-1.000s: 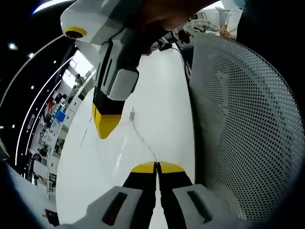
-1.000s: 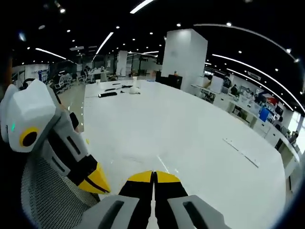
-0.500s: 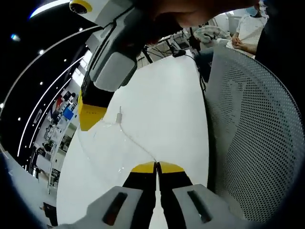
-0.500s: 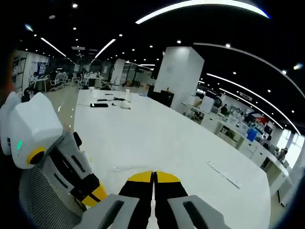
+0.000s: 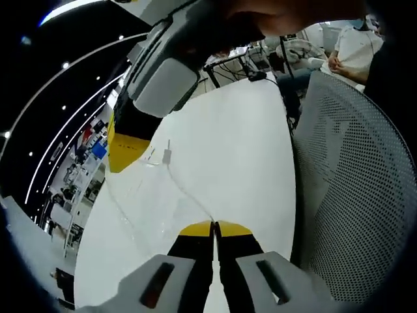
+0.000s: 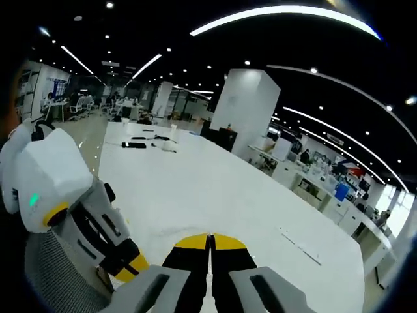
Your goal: Open the resealable bag by pulling the two sides of the seal apart until the entire bag opening is separated and visibly accessible.
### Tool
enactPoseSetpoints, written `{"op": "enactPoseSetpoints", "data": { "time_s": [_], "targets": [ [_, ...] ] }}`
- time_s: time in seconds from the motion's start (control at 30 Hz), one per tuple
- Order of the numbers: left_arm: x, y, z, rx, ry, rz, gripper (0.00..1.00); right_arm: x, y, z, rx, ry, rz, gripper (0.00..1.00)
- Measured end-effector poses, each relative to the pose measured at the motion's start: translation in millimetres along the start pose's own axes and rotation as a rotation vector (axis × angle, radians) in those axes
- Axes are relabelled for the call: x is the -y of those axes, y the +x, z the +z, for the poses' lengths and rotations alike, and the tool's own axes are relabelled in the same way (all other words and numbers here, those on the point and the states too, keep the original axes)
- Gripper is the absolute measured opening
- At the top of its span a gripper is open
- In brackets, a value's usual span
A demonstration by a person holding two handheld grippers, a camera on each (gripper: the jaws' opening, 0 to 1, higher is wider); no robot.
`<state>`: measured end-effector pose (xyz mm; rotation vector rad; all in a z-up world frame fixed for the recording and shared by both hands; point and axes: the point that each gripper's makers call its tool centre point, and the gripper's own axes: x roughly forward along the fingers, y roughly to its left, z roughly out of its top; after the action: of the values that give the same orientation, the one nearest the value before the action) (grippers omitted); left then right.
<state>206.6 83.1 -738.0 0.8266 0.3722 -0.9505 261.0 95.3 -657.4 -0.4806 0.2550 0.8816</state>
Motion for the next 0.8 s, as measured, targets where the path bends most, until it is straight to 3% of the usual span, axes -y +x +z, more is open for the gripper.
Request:
{"op": "enactPoseSetpoints", "data": {
  "time_s": [0.37, 0.47, 0.57, 0.8],
  "targets": [
    [33.7, 4, -18.6, -0.036, -0.085, -0.095, 0.00, -33, 6, -44.1, -0.102, 0.011, 0.087, 0.00],
    [36.1, 5, -23.4, -0.040, -0.121, -0.097, 0.00, -41, 7, -56.9, -0.125, 0.018, 0.103, 0.00],
    [37.9, 3, -20.0, -0.002, -0.222, -0.111, 0.00, -47, 7, -68.1, -0.151, 0.016, 0.124, 0.00],
    [33.4, -2, -19.8, 0.001, -0.296, -0.110, 0.07, -57, 8, -88.0, -0.189, 0.020, 0.156, 0.00]
  ]
}}
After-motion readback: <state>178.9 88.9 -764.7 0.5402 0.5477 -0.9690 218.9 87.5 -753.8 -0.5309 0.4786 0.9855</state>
